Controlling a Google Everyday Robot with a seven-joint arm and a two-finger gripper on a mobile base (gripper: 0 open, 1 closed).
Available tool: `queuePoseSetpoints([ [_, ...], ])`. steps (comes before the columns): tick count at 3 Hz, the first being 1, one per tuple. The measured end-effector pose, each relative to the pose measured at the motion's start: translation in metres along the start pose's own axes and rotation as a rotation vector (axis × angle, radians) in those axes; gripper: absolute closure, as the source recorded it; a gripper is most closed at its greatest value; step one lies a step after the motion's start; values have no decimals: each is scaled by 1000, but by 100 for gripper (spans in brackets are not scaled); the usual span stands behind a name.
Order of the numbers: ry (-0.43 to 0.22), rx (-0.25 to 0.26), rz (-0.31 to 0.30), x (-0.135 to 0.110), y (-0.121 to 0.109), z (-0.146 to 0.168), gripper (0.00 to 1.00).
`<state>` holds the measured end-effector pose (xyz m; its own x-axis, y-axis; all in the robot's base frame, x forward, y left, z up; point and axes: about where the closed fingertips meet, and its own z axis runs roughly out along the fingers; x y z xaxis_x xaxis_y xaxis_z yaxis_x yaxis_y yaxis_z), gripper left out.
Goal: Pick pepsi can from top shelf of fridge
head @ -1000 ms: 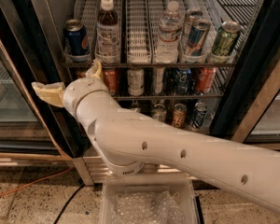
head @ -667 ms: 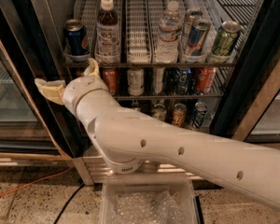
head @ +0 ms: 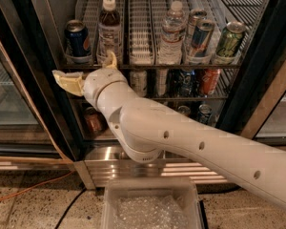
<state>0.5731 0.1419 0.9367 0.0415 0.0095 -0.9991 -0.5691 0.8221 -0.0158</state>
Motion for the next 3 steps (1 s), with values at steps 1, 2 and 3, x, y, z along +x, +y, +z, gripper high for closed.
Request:
queuePoseSetpoints([
  [1, -20, 17, -11, -2, -14, -2, 25],
  [2, -14, 34, -26, 1, -15, -2, 21],
  [3, 4, 9, -40, 6, -3, 3, 12],
])
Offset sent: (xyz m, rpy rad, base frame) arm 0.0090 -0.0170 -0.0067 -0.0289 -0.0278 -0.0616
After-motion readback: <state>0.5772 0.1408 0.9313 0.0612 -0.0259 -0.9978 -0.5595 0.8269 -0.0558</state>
